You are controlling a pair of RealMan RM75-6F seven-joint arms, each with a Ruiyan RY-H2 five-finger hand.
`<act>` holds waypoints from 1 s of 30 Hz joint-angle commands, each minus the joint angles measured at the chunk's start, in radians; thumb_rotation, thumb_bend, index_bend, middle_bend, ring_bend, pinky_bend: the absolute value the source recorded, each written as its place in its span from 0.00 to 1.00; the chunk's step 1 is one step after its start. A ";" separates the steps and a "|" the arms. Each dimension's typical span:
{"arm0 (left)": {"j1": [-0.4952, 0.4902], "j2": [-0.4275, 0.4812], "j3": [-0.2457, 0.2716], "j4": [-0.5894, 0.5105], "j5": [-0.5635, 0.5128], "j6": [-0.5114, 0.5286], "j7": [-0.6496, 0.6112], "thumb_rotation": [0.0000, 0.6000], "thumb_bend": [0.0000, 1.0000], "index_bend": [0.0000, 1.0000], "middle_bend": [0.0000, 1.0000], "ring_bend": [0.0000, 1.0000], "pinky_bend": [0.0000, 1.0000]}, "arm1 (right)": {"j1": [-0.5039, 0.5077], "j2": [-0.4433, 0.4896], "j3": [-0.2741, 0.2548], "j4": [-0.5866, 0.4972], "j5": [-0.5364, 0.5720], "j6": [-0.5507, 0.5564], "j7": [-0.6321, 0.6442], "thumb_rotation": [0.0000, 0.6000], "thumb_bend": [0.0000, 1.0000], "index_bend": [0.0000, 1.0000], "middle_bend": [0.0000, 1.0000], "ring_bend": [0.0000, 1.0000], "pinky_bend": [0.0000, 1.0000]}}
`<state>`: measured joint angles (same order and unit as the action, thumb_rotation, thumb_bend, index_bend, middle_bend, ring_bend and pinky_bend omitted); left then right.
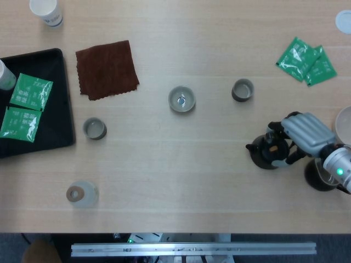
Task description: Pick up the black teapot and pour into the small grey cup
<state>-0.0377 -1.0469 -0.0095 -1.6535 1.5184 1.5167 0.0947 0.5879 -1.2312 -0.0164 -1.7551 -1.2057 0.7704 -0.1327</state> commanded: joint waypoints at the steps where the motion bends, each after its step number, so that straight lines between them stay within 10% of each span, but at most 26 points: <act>1: 0.000 0.000 0.000 -0.001 -0.001 0.000 0.002 1.00 0.29 0.21 0.22 0.17 0.08 | 0.003 0.001 0.002 0.001 0.003 -0.004 0.005 0.89 0.00 0.48 0.60 0.52 0.29; 30: -0.001 0.003 -0.005 -0.017 -0.019 -0.010 0.018 1.00 0.29 0.21 0.23 0.17 0.08 | 0.049 -0.002 0.010 0.024 0.045 -0.087 0.071 1.00 0.00 0.64 0.72 0.71 0.29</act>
<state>-0.0383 -1.0435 -0.0145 -1.6706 1.4994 1.5072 0.1129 0.6362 -1.2332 -0.0060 -1.7311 -1.1613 0.6845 -0.0620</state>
